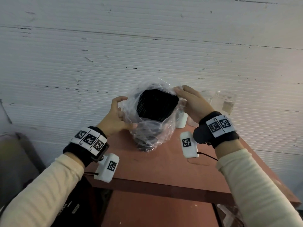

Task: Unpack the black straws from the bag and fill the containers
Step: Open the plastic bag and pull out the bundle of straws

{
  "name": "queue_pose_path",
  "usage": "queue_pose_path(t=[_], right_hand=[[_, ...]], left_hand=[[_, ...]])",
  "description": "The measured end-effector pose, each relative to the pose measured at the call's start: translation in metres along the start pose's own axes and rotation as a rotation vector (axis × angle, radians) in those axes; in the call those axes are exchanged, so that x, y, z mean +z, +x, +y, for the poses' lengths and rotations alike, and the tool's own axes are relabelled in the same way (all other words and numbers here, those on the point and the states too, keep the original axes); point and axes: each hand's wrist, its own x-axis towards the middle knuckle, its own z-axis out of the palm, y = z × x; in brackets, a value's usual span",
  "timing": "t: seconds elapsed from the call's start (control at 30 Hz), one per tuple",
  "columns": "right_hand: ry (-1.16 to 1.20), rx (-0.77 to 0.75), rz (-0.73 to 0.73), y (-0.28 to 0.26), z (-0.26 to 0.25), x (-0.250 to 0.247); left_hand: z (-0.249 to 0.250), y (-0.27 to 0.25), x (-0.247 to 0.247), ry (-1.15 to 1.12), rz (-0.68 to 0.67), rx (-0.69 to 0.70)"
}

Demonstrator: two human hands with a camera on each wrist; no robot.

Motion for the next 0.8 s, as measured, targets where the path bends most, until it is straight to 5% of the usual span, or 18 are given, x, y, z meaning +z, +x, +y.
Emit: queue_pose_path(t=[0.33,0.53,0.8], right_hand=[[-0.017,-0.13,0.038,-0.005,0.016,0.017],[-0.334,-0.31,0.066,-0.01,0.021,0.021],[-0.261,-0.126,-0.083,-0.015,0.004,0.016]], left_hand=[[-0.005,-0.003,-0.013,-0.006,-0.163,-0.011],[-0.001,-0.007,-0.016,0.028,-0.204,-0.024],[-0.007,-0.007,-0.017,0.005,-0.215,0.033]])
